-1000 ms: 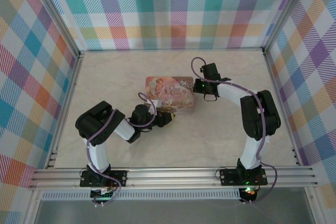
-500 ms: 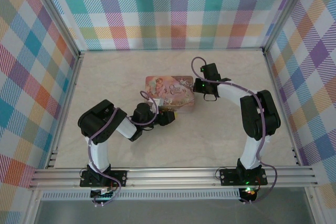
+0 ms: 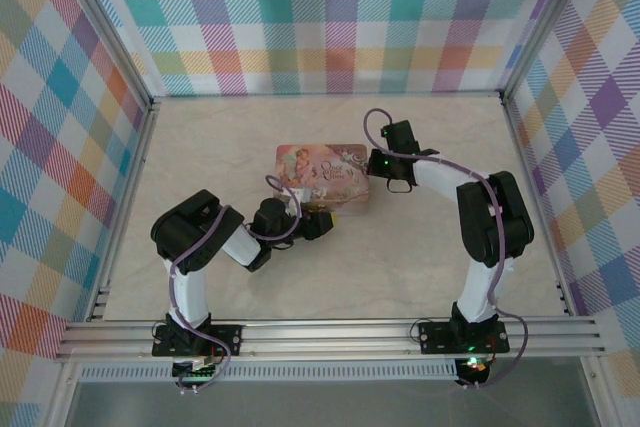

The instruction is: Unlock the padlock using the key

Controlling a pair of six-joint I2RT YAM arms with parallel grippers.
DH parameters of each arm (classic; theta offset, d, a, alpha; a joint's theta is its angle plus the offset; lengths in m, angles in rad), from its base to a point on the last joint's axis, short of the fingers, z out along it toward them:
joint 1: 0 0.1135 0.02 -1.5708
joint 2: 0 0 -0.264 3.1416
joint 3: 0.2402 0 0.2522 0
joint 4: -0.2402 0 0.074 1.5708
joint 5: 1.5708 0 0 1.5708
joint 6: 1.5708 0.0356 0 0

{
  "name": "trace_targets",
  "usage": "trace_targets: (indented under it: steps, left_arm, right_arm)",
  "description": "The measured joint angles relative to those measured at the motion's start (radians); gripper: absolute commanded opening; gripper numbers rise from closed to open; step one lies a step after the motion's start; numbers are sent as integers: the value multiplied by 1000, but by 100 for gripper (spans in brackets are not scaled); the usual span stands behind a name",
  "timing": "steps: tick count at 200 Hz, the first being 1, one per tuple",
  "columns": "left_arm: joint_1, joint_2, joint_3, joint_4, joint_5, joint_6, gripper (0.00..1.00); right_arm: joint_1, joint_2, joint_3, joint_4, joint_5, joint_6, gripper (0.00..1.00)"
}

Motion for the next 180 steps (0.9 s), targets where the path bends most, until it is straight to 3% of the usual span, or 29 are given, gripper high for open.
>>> trace_targets:
  steps: [84, 180]
  left_arm:
    - [17, -12, -11, -13, -2, 10, 15]
    - [37, -53, 24, -162, 49, 44, 14]
  right_arm:
    - [1, 0, 0, 0, -7, 0, 0]
    - [1, 28, 24, -10, -19, -1, 0]
